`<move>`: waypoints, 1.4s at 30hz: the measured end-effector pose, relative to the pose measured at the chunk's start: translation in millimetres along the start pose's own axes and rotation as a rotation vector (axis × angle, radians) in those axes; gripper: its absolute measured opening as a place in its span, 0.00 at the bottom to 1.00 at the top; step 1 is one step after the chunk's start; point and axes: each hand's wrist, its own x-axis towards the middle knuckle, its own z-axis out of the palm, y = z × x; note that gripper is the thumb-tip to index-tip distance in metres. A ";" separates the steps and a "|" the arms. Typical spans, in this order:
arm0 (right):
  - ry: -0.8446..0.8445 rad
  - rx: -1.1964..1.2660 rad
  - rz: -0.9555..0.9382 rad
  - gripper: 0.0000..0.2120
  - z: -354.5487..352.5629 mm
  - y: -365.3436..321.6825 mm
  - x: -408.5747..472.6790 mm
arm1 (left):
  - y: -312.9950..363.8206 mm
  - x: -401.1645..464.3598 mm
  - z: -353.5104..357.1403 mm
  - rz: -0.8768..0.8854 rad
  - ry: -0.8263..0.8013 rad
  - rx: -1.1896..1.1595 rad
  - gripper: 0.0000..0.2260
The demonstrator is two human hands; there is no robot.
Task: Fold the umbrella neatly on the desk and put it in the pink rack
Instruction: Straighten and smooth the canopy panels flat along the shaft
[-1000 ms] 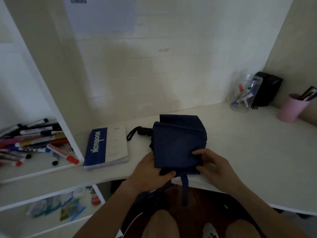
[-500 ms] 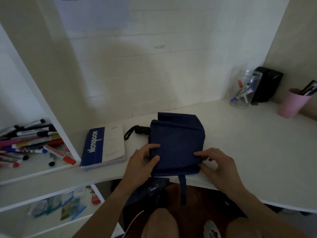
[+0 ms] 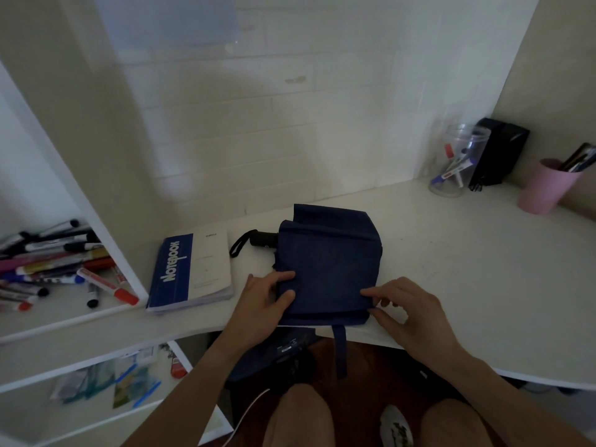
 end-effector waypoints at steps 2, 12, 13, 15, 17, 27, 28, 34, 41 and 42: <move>-0.029 -0.043 -0.036 0.18 0.7 4.7 -2.7 | 0.1 -1.9 -1.4 -0.009 -0.005 0.026 0.16; -0.122 -0.099 -0.224 0.04 -0.2 9.7 1.3 | 3.4 -2.9 -3.2 0.239 0.026 0.450 0.22; -0.143 -0.118 -0.236 0.03 0.1 11.4 2.1 | 8.4 0.6 -4.2 0.313 0.022 0.505 0.24; -0.172 -0.156 -0.251 0.04 -0.2 14.2 4.4 | 22.9 8.7 -1.9 0.435 -0.042 0.550 0.27; -0.209 -0.184 -0.260 0.06 -1.6 14.1 8.9 | 34.1 14.8 5.8 0.477 -0.104 0.582 0.23; -0.103 0.019 0.044 0.12 12.4 -40.5 61.9 | 9.1 15.9 20.9 0.466 -0.198 0.811 0.26; -0.125 -0.054 0.068 0.16 26.7 -40.5 61.2 | 8.7 15.1 20.6 0.465 -0.203 0.807 0.26; -0.435 -0.457 0.052 0.35 55.6 1.1 38.0 | -7.6 15.2 21.5 0.345 -0.220 0.779 0.34; -0.642 -0.404 0.098 0.35 23.8 19.9 75.1 | -7.6 30.8 26.3 0.237 -0.182 0.748 0.46; -0.538 -0.327 0.132 0.34 16.4 16.1 80.3 | -8.5 30.1 27.2 0.237 -0.172 0.748 0.46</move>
